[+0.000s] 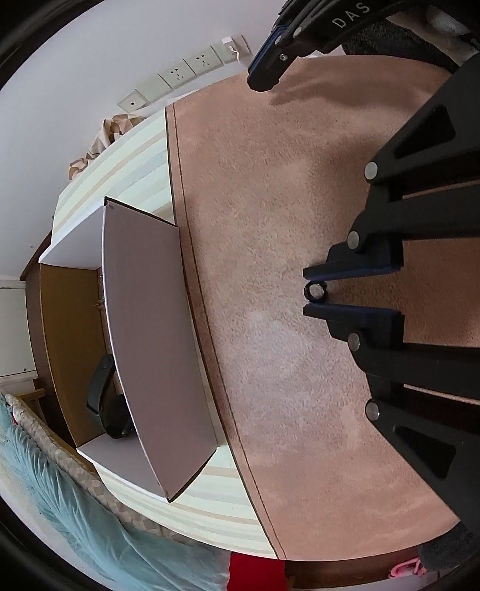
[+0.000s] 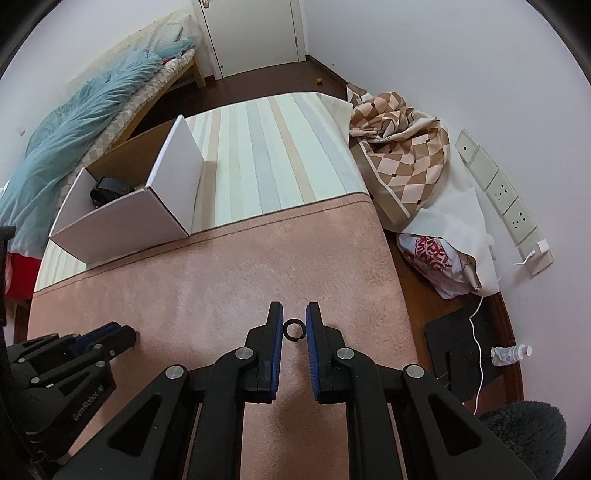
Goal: Organize jewelry
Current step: 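Grasp a small black ring with the right tool while the left tool grasps the other black ring, then carry both black rings into the white box and open both tools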
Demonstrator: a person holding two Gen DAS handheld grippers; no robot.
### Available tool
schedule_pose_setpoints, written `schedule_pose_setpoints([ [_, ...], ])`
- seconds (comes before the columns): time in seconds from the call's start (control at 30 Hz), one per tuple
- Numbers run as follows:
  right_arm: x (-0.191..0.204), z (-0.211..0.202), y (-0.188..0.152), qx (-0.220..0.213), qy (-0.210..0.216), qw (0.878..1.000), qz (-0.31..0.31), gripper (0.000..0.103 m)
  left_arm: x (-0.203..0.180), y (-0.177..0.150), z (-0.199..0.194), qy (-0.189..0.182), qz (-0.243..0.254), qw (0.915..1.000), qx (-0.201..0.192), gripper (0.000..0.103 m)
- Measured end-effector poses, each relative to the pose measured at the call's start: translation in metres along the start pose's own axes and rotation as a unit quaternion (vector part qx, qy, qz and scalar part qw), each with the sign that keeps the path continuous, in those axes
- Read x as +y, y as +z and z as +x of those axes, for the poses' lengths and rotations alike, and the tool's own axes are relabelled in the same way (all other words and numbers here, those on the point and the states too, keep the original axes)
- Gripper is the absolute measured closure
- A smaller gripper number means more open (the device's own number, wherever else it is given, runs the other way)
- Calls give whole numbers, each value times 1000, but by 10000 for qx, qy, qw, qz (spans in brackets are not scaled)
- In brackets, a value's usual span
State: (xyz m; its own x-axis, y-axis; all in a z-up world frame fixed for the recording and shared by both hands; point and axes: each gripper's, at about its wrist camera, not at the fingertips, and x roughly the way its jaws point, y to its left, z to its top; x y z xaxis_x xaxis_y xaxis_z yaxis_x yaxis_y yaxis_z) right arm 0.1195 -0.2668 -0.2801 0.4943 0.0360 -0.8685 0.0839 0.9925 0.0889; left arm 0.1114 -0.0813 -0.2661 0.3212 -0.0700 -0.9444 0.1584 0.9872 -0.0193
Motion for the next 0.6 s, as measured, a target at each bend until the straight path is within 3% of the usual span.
schedule_pose_setpoints([
  [0.27,9,-19,10,-236,235,9994,20,90,12,6,-28,20,-75,9994,-327,93],
  [0.47,29,-39,37,-470,709,9964,54,90,33,31,-69,-58,-246,9966,-784,93],
  [0.6,49,-42,68,-549,1146,9919,72,90,52,65,-89,-218,-389,9943,-970,93],
])
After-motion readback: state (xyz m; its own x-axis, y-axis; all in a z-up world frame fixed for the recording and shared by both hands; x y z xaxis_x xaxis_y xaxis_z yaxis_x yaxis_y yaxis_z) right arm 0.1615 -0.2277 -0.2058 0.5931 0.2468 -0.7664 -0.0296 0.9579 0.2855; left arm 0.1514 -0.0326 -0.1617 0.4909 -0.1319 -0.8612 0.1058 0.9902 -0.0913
